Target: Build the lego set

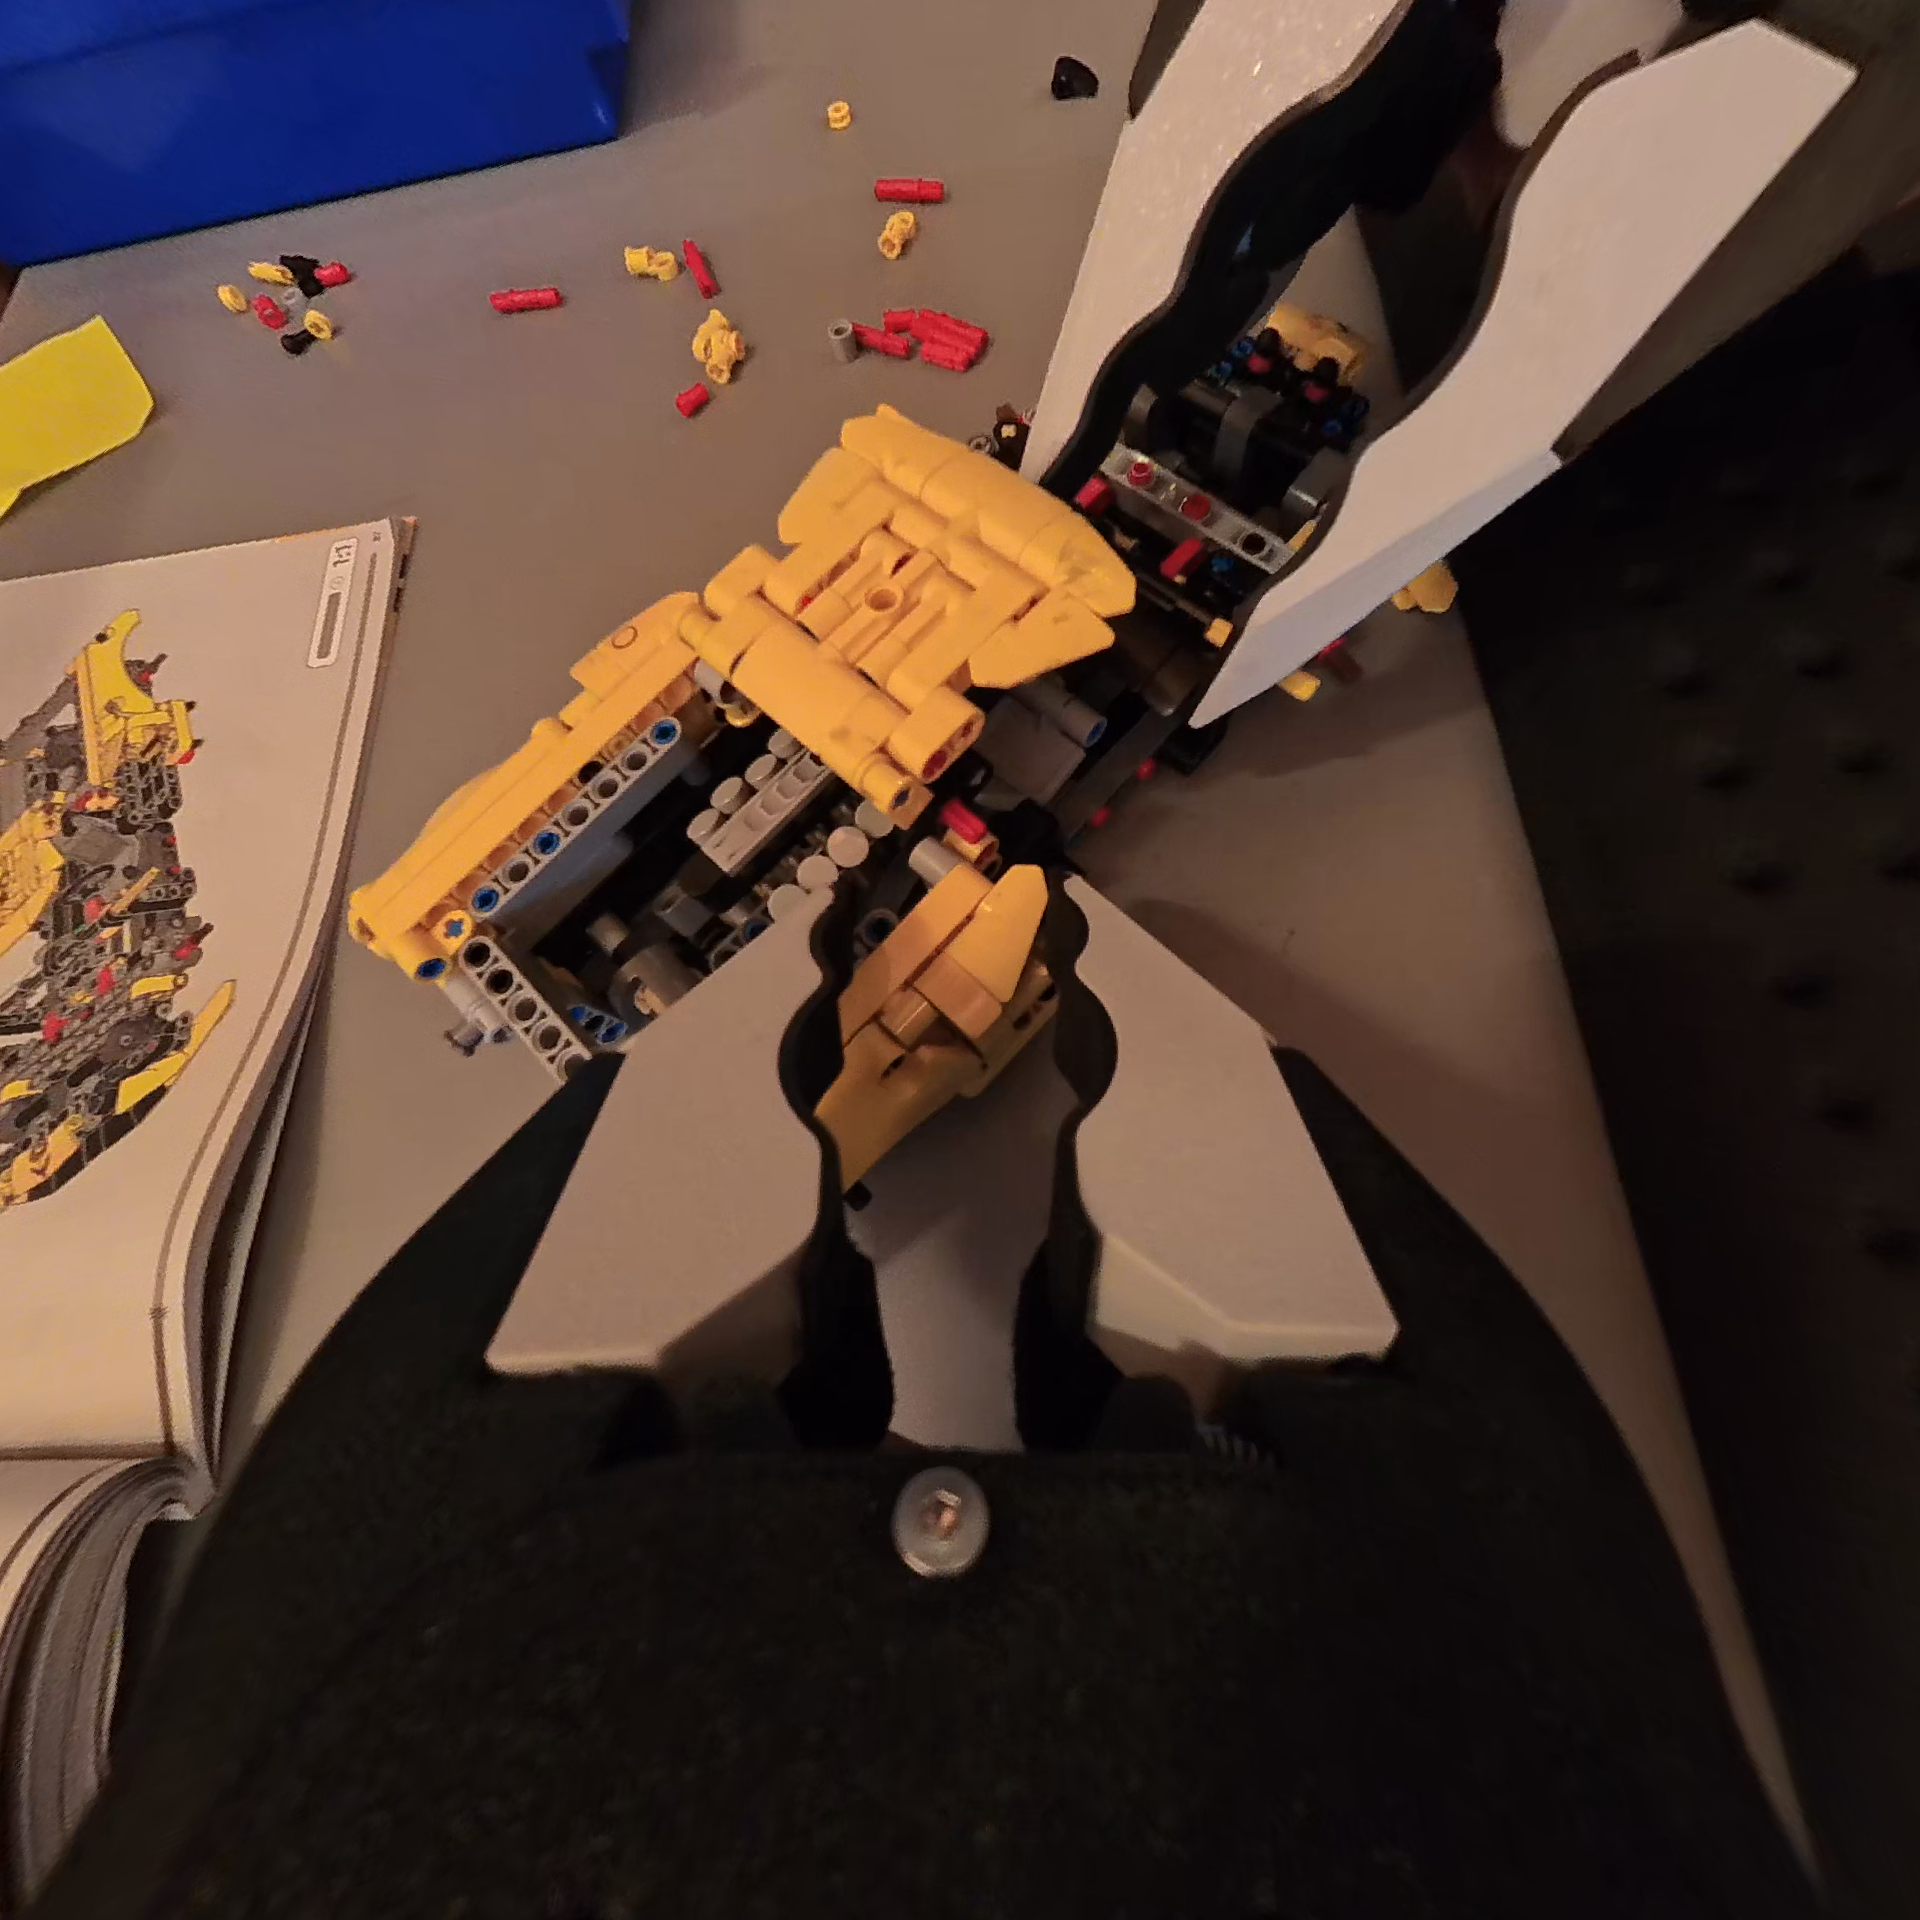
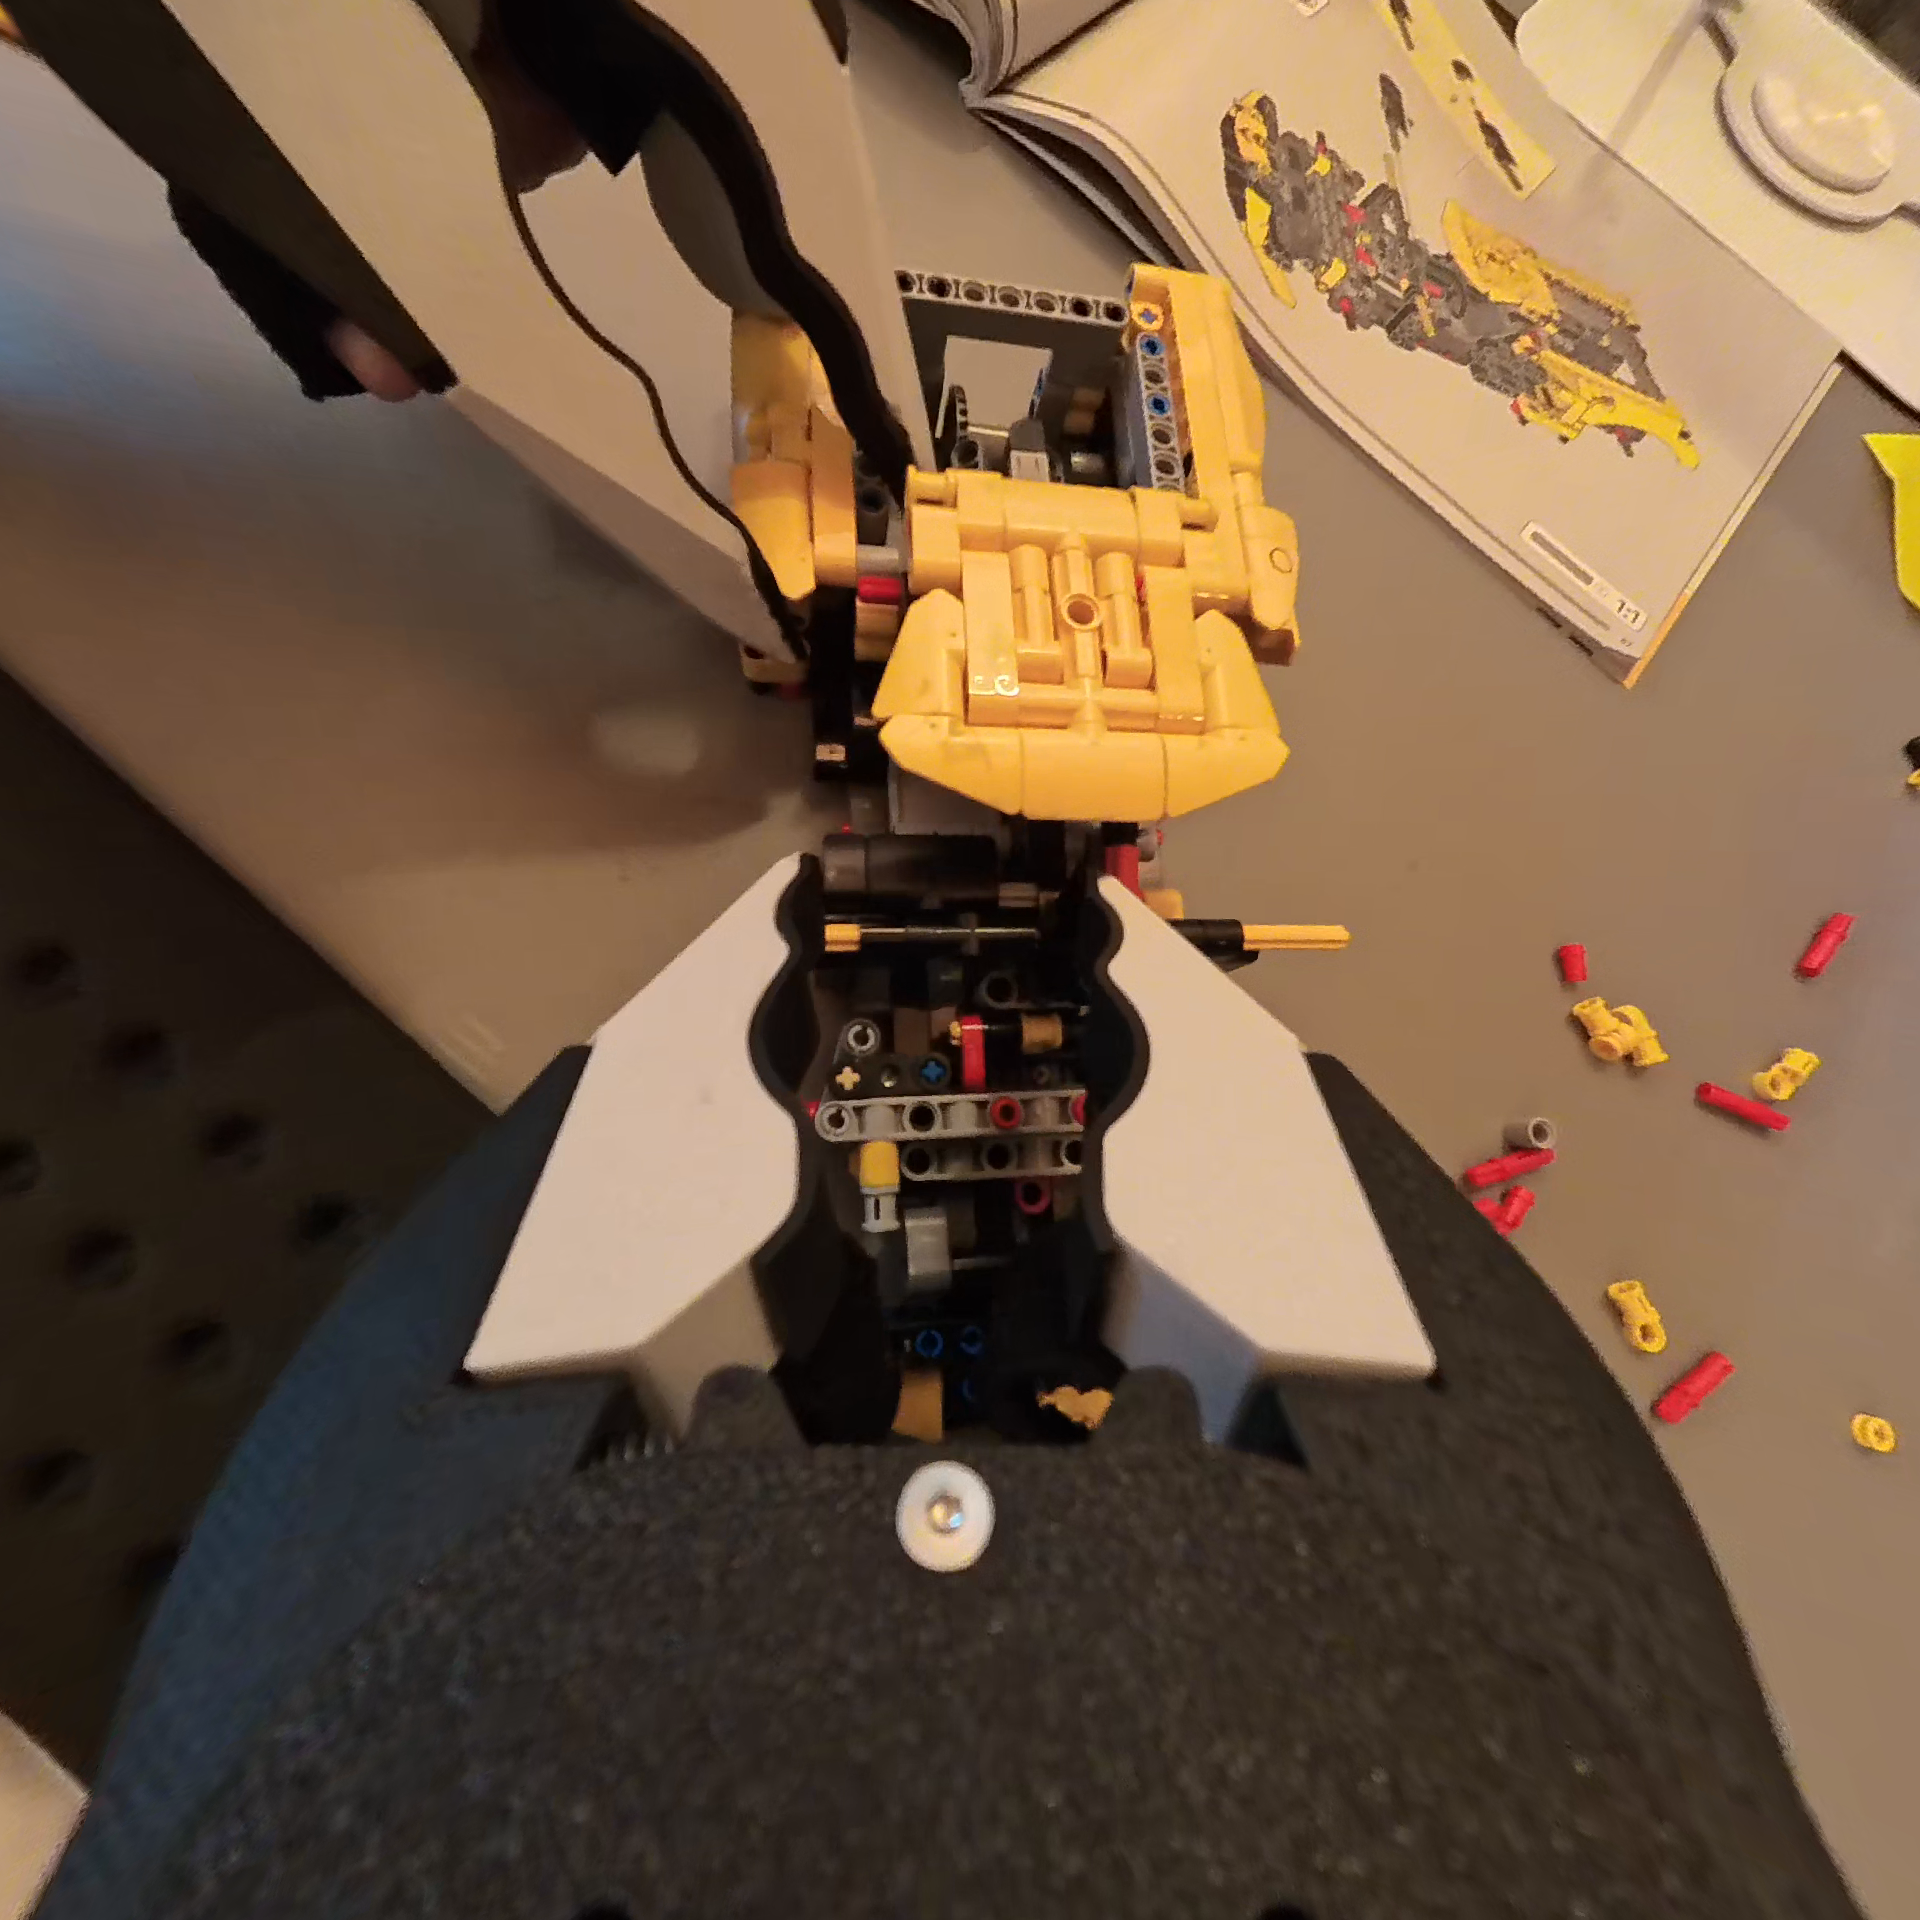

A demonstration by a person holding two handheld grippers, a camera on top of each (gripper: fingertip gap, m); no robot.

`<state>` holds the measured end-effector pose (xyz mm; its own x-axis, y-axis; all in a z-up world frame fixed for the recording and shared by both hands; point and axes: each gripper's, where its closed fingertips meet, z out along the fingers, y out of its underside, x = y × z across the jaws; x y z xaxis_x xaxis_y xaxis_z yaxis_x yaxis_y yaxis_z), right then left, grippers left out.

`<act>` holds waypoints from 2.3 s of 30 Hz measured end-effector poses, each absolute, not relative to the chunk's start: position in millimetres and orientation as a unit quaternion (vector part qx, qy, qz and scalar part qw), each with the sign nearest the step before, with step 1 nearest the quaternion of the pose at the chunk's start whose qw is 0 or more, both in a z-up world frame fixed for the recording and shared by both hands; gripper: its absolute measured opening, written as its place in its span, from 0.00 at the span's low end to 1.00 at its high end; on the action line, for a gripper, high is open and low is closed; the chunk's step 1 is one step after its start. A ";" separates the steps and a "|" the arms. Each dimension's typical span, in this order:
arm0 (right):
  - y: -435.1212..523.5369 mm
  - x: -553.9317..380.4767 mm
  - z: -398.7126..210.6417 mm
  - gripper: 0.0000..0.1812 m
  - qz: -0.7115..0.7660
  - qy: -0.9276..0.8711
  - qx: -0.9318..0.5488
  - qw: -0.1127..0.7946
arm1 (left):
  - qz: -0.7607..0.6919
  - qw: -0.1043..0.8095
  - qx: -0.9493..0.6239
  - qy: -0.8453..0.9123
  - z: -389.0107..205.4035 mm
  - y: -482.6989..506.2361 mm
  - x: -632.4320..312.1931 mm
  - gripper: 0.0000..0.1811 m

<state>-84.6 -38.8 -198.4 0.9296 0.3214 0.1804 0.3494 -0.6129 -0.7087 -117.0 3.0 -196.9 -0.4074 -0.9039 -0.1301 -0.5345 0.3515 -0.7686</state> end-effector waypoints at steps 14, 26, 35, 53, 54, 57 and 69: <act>-38.9 -83.7 -196.5 0.26 0.031 -0.162 -0.896 0.411 | -0.329 0.283 -0.465 0.771 -196.8 3.0 -116.7 0.20; -36.0 -81.9 -193.3 0.26 0.066 -0.126 -0.883 0.448 | -0.338 0.278 -0.476 0.763 -195.3 3.9 -116.3 0.20; -52.8 -50.7 -171.5 0.37 0.224 -0.128 -0.860 0.440 | -0.461 0.304 -0.669 0.498 -156.0 -45.0 -122.2 0.14; -33.9 -47.8 -197.6 0.24 0.245 -0.564 -0.671 0.414 | -0.555 0.101 -0.794 0.228 -191.8 -44.3 -91.3 0.09; -32.1 -48.7 -200.3 0.23 0.245 -0.569 -0.671 0.407 | -0.558 0.094 -0.793 0.225 -191.9 -44.9 -90.2 0.08; -36.8 -51.8 -205.3 0.16 0.272 -0.579 -0.669 0.378 | -0.571 0.082 -0.787 0.217 -190.2 -46.1 -88.8 0.05; -37.7 -57.0 -206.5 0.15 0.288 -0.560 -0.690 0.357 | -0.601 0.058 -0.770 0.209 -187.5 -43.5 -90.3 0.02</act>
